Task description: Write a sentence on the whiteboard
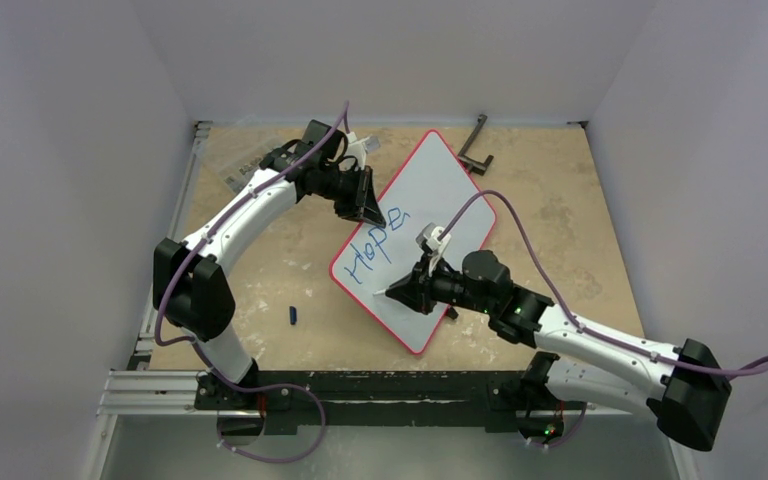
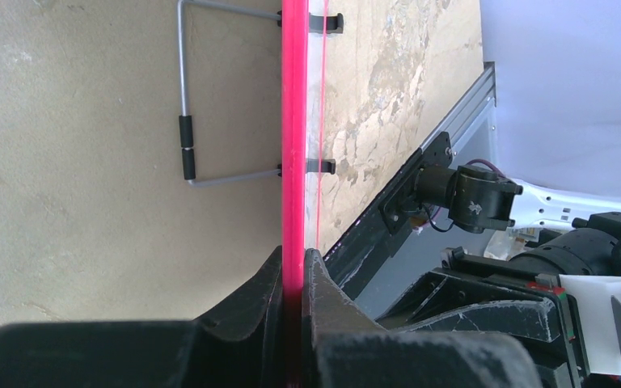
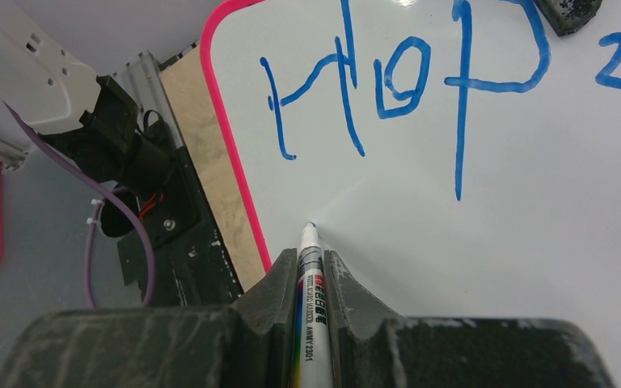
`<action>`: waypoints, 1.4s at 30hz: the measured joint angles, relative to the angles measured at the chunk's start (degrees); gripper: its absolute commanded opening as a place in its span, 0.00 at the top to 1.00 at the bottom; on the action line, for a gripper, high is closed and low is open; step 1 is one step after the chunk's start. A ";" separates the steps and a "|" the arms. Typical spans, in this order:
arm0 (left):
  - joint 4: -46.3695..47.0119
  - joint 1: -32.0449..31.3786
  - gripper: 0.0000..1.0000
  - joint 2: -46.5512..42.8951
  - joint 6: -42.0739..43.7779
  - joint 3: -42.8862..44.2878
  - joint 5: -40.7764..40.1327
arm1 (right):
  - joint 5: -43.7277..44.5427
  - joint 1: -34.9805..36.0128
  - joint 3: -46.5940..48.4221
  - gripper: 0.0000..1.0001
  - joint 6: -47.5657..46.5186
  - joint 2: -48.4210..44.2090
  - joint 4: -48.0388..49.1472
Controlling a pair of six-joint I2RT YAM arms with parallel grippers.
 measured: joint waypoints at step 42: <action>0.00 0.02 1.00 0.00 0.22 0.00 -0.04 | 3.26 0.39 -5.81 1.00 4.98 -4.24 -0.63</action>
